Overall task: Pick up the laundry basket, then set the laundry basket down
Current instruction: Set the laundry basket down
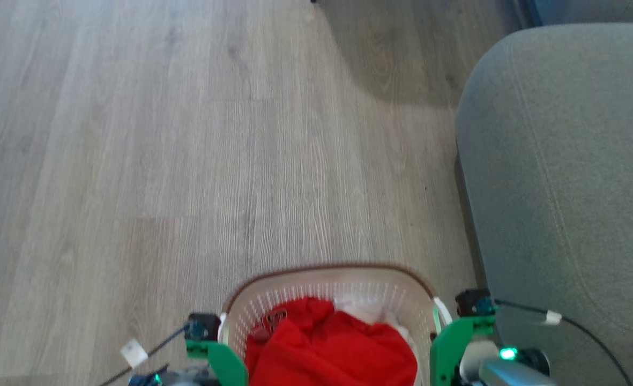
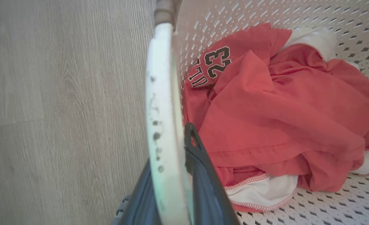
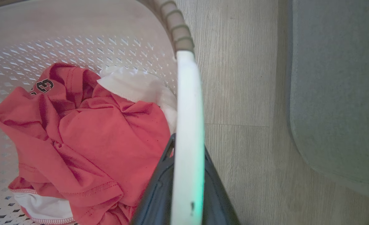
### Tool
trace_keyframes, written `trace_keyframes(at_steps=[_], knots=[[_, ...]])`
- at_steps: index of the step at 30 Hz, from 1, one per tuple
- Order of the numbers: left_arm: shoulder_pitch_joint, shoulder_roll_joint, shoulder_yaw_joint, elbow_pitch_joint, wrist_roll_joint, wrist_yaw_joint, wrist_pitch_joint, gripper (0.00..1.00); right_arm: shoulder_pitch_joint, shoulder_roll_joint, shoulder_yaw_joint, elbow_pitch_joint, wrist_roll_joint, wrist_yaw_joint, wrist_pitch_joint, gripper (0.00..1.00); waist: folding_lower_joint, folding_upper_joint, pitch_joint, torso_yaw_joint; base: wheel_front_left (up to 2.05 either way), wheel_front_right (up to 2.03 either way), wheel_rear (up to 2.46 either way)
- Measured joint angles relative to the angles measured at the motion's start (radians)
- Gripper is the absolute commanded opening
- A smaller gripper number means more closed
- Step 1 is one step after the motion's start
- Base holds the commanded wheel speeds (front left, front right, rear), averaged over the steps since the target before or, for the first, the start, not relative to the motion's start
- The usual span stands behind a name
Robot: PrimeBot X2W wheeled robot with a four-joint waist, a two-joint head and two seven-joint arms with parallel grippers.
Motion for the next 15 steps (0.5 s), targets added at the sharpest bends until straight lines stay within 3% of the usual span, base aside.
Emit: trace_keyframes(at_steps=[15], knots=[[-0.214,0.0,0.003,0.023,-0.007,0.0,-0.059,0.0,-0.23,-0.001,0.024,0.023,-0.001,0.0,-0.039,0.0,0.0001,0.0,0.195,-0.01,0.0,0.0,0.0]])
